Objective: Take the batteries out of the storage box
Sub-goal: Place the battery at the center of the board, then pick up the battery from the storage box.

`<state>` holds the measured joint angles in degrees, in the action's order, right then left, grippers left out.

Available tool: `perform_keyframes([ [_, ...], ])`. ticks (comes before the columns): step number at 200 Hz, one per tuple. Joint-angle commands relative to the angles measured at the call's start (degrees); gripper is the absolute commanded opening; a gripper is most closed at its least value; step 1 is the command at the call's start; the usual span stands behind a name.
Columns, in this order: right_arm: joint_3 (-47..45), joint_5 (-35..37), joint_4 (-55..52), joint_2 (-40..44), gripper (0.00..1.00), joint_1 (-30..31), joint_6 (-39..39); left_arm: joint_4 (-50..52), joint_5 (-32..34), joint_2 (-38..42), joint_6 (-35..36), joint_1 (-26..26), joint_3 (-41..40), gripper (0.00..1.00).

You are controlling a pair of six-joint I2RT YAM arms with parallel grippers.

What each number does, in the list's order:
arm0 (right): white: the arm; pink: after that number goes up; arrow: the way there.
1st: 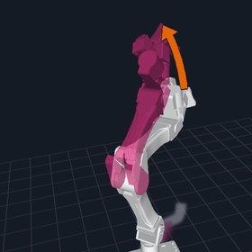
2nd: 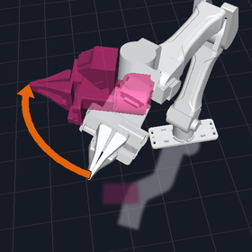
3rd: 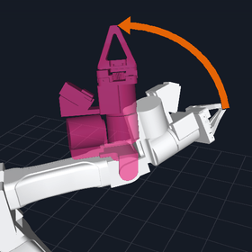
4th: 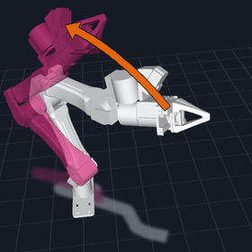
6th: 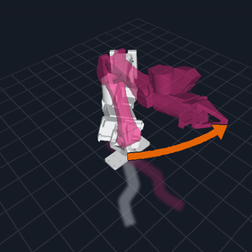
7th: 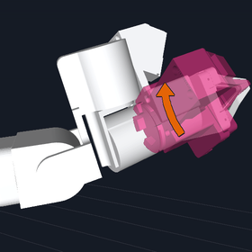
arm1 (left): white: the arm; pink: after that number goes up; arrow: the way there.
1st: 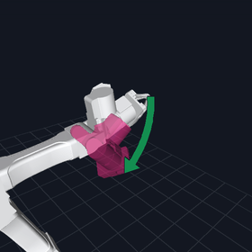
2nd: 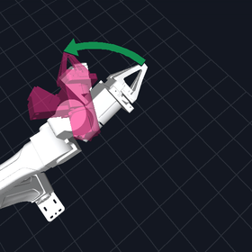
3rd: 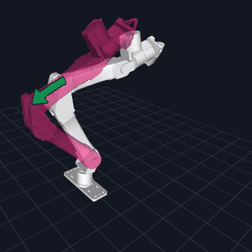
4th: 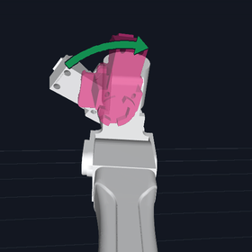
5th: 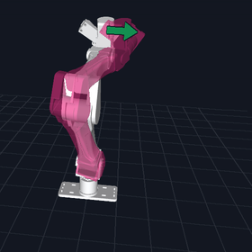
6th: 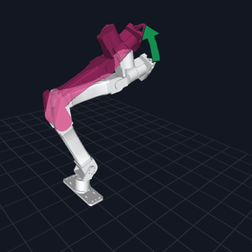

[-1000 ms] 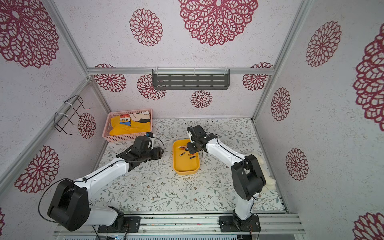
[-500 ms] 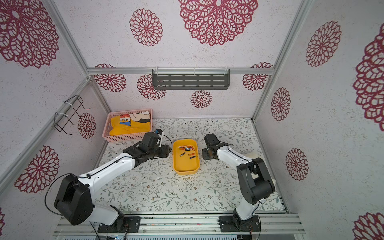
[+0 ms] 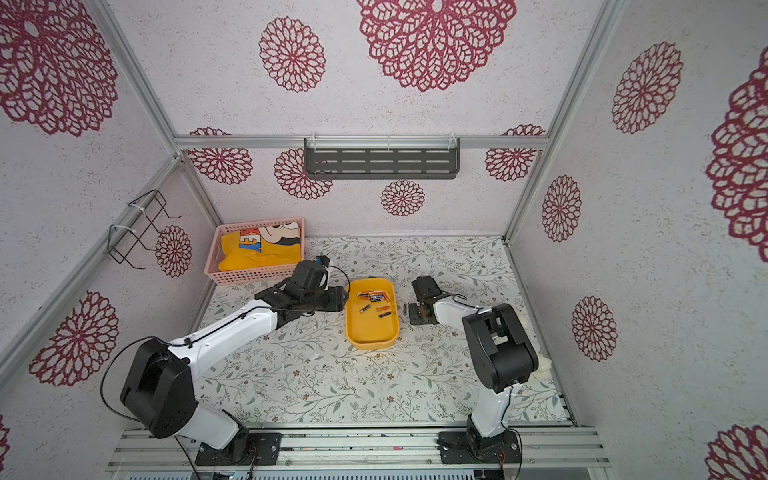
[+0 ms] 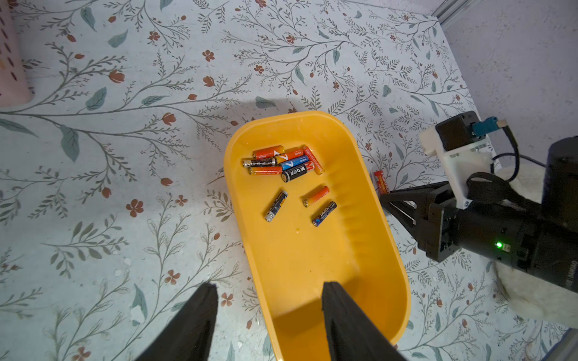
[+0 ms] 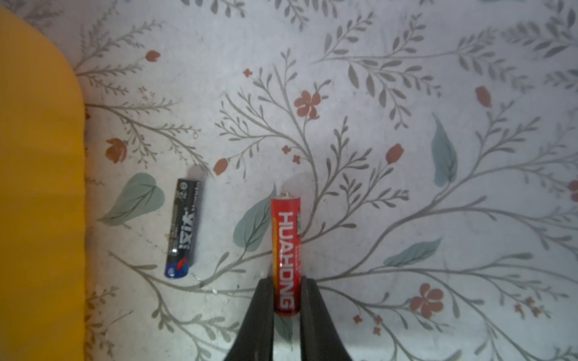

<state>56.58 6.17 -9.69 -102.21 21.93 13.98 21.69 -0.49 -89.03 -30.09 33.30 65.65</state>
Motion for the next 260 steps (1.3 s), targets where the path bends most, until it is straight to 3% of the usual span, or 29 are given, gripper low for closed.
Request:
perform_keyframes([
  [1,-0.88,-0.20,2.13,-2.04,0.05,-0.35,-0.97,-0.86,-0.86,0.38,-0.42,1.15,0.12,0.58],
  [47,0.05,0.87,1.88,-2.92,0.09,-0.42,-2.04,-0.17,-0.39,0.05,0.18,1.24,0.89,0.59],
  [88,1.69,0.52,-1.06,-1.23,0.37,-0.53,-2.14,2.59,0.15,-1.29,1.60,1.34,4.98,0.60],
  [148,6.72,-0.21,-10.33,14.35,0.50,-0.58,-0.71,8.75,0.67,-9.25,3.58,1.79,17.14,0.61],
  [164,2.68,-0.55,-5.87,20.78,0.51,-0.60,-1.16,12.61,1.13,-14.32,4.74,2.43,22.33,0.57],
  [206,-18.36,-4.95,17.38,37.28,0.56,-0.64,2.43,22.72,1.68,-28.81,6.49,4.19,36.35,0.45],
  [260,-28.80,-5.75,27.27,42.21,0.56,-0.40,4.80,27.43,4.09,-38.06,7.47,5.65,43.64,0.39],
])
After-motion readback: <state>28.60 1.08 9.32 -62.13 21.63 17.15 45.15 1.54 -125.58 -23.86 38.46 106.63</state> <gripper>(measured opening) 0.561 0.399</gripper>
